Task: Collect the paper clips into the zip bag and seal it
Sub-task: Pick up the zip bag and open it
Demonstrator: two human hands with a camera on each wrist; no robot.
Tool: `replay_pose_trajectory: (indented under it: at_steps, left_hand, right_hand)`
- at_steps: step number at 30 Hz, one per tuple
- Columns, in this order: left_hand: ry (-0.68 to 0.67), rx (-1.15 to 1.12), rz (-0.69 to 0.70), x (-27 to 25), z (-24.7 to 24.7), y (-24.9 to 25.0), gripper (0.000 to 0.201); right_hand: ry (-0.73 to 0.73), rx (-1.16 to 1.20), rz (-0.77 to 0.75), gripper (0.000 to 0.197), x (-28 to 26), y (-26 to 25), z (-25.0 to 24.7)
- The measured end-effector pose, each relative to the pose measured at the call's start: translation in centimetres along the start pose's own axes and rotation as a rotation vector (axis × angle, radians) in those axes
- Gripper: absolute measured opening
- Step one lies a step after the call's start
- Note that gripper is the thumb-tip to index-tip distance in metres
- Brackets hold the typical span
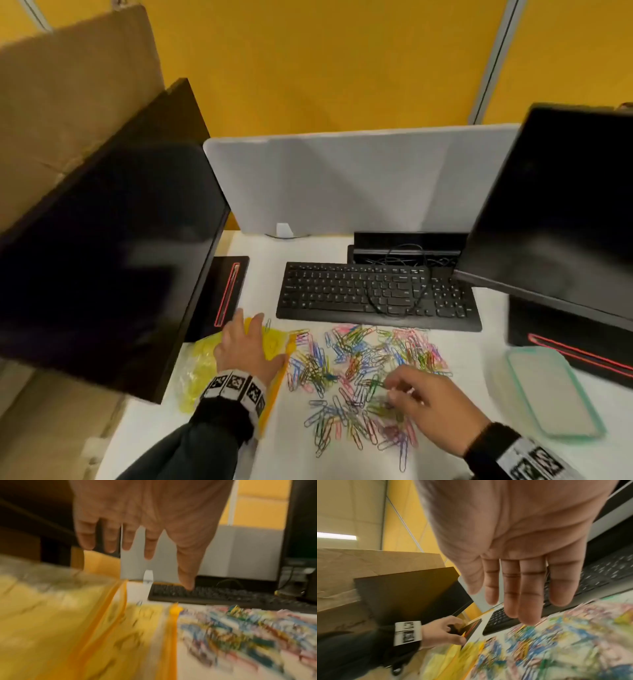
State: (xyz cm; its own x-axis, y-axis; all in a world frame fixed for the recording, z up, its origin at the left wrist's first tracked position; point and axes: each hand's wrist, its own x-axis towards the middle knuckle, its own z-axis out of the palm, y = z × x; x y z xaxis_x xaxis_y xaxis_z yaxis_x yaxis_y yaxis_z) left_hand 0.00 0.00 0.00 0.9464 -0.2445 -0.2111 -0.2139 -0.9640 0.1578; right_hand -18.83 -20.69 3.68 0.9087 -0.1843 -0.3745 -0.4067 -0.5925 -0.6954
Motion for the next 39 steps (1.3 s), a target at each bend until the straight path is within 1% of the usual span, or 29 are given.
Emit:
replay_pose_trajectory:
  at_steps: [1, 3, 4, 6, 9, 11, 14, 15, 16, 17, 18, 19, 20, 21, 22, 25, 28, 30, 32, 33, 34, 37, 39]
  left_hand:
    - [-0.082, 0.016, -0.045, 0.4, 0.4, -0.4, 0.089]
    - [-0.172, 0.026, -0.095, 0.7, 1.2, -1.2, 0.088]
    - [-0.191, 0.008, -0.11, 0.8, 1.4, -1.7, 0.082]
    - [-0.156, -0.066, -0.108, 0.9, 2.1, -2.6, 0.069]
    - [-0.037, -0.181, -0.115, 0.9, 1.2, -3.5, 0.053]
    - [0.097, -0.227, -0.109, 0.6, -0.5, -3.5, 0.046]
    - [0.357, -0.429, -0.019, -1.4, -3.7, -1.5, 0.035]
    - [0.397, -0.508, 0.026, -2.3, -4.5, -0.2, 0.032]
    - [0.382, -0.592, 0.07, -3.3, -5.0, 1.3, 0.03]
    - [0.323, -0.7, 0.108, -4.1, -5.0, 2.8, 0.029]
    - [0.222, -0.836, 0.136, -4.8, -4.8, 4.3, 0.027]
    - [0.112, -0.982, 0.152, -5.3, -4.4, 5.6, 0.026]
    - [0.014, -1.108, 0.153, -5.7, -4.0, 6.6, 0.026]
    - [-0.053, -1.193, 0.142, -5.9, -3.7, 7.5, 0.026]
    - [-0.098, -1.249, 0.124, -6.0, -3.5, 8.0, 0.025]
    - [-0.199, -1.389, 0.066, -5.9, -2.9, 8.7, 0.019]
    - [-0.266, -1.437, 0.033, -5.8, -2.6, 9.3, 0.017]
    - [-0.31, -1.494, 0.016, -6.0, -2.4, 9.8, 0.016]
    - [-0.345, -1.546, 0.017, -6.2, -2.5, 10.2, 0.016]
    - [-0.352, -1.555, 0.017, -6.1, -2.6, 10.3, 0.017]
    - [-0.351, -1.553, 0.024, -6.0, -2.8, 10.2, 0.016]
    - [-0.292, -1.517, 0.073, -5.6, -3.4, 9.8, 0.014]
    - [-0.257, -1.482, 0.106, -5.6, -3.7, 10.0, 0.011]
  right_hand:
    - [-0.039, 0.015, -0.011, 0.008, 0.2, 0.1, 0.8]
    - [-0.084, -0.029, -0.022, 0.007, 0.3, 0.4, 1.8]
    - [-0.096, -0.046, -0.034, 0.008, 0.0, 0.6, 2.2]
    - [-0.068, -0.009, -0.035, 0.011, -0.3, 1.6, 2.5]
    - [-0.003, 0.012, -0.034, 0.02, -0.5, 2.4, 2.1]
    - [0.034, 0.032, -0.036, 0.023, -0.4, 2.2, 1.6]
    - [0.109, 0.074, -0.076, 0.023, 0.2, 0.5, 0.1]
    - [0.136, 0.099, -0.099, 0.02, 0.6, -0.3, -0.4]
    - [0.162, 0.121, -0.12, 0.015, 1.1, -1.3, -0.9]
    - [0.179, 0.157, -0.134, 0.011, 1.6, -2.4, -1.1]
    - [0.167, 0.198, -0.142, 0.013, 2.0, -3.5, -1.3]
    - [0.144, 0.254, -0.151, 0.022, 2.4, -4.4, -1.3]
    - [0.119, 0.317, -0.149, 0.032, 2.7, -5.1, -1.2]
    - [0.108, 0.372, -0.145, 0.039, 3.0, -5.4, -1.0]
    - [0.111, 0.412, -0.141, 0.041, 3.1, -5.6, -0.8]
    - [0.155, 0.505, -0.127, 0.034, 3.0, -5.3, -0.5]
    - [0.15, 0.553, -0.125, 0.028, 2.6, -5.3, -0.7]
    - [0.152, 0.477, -0.124, 0.029, 2.9, -5.4, -0.5]
    - [0.16, 0.348, -0.15, 0.024, 3.1, -5.3, -0.1]
    - [0.146, 0.323, -0.155, 0.023, 3.0, -5.3, 0.0]
    - [0.116, 0.354, -0.157, 0.023, 3.1, -5.1, -0.1]
    - [0.012, 0.589, -0.125, 0.023, 2.7, -4.5, -0.9]
    - [-0.014, 0.698, -0.114, 0.022, 2.5, -4.1, -1.2]
